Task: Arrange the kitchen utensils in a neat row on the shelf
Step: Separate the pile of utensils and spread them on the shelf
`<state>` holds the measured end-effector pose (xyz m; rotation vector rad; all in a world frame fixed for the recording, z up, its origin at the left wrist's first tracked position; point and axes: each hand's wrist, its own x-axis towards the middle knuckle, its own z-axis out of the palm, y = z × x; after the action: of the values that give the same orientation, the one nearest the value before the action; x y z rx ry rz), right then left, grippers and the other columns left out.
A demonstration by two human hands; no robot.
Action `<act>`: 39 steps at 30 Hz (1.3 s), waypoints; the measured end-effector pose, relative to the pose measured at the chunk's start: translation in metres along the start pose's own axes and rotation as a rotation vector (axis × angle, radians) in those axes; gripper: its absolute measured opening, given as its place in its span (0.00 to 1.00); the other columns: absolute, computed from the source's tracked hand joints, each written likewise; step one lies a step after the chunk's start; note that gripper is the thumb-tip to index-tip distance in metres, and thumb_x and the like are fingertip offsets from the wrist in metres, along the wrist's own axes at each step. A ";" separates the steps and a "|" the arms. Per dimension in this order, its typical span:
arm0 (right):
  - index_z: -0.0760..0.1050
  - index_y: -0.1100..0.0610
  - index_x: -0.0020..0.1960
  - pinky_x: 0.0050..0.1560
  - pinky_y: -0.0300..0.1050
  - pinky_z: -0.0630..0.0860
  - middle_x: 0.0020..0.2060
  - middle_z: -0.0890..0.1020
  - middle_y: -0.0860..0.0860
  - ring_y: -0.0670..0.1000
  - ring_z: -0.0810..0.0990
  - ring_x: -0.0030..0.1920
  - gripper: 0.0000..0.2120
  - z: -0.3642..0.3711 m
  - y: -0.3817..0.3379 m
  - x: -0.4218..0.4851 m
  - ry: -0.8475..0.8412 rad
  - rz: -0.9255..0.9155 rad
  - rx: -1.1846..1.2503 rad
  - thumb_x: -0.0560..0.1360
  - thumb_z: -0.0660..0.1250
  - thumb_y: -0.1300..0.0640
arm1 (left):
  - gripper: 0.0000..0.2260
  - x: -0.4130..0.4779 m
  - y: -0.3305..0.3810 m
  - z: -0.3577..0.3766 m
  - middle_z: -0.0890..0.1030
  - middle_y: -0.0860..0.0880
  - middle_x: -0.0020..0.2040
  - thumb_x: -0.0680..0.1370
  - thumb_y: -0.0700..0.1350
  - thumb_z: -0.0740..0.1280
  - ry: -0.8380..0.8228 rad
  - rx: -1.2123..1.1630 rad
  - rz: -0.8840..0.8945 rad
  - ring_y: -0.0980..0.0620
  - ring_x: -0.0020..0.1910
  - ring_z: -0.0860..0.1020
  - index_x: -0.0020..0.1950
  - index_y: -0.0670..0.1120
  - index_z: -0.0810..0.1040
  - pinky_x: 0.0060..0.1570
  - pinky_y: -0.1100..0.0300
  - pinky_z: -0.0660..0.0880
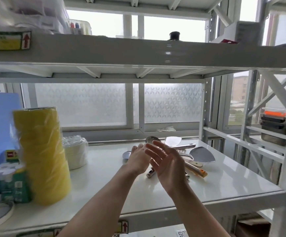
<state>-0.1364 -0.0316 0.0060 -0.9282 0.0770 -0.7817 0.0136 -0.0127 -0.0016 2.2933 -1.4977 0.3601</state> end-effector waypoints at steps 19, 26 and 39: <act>0.80 0.58 0.61 0.54 0.49 0.73 0.55 0.87 0.56 0.55 0.86 0.54 0.16 0.046 0.049 -0.004 0.010 0.113 -0.232 0.83 0.56 0.60 | 0.16 -0.112 -0.088 -0.059 0.74 0.41 0.62 0.80 0.37 0.60 0.092 0.122 -0.597 0.41 0.62 0.76 0.67 0.43 0.69 0.55 0.48 0.76; 0.76 0.55 0.67 0.61 0.53 0.74 0.59 0.86 0.55 0.56 0.84 0.60 0.17 0.063 0.077 -0.003 -0.039 0.137 -0.191 0.83 0.55 0.57 | 0.34 -0.124 -0.091 -0.059 0.60 0.28 0.74 0.80 0.36 0.55 -0.114 -0.155 -0.668 0.34 0.72 0.69 0.82 0.42 0.42 0.69 0.47 0.71; 0.81 0.54 0.59 0.44 0.41 0.78 0.49 0.88 0.51 0.46 0.86 0.48 0.15 0.039 0.060 0.029 -0.120 -0.111 -0.921 0.78 0.62 0.67 | 0.35 -0.133 -0.093 -0.049 0.77 0.45 0.64 0.73 0.56 0.64 -0.045 -0.069 -0.644 0.43 0.61 0.77 0.77 0.47 0.58 0.49 0.52 0.74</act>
<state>-0.0658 -0.0024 -0.0074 -1.8612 0.2981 -0.7909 0.0450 0.1519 -0.0277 2.5729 -0.6997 0.0706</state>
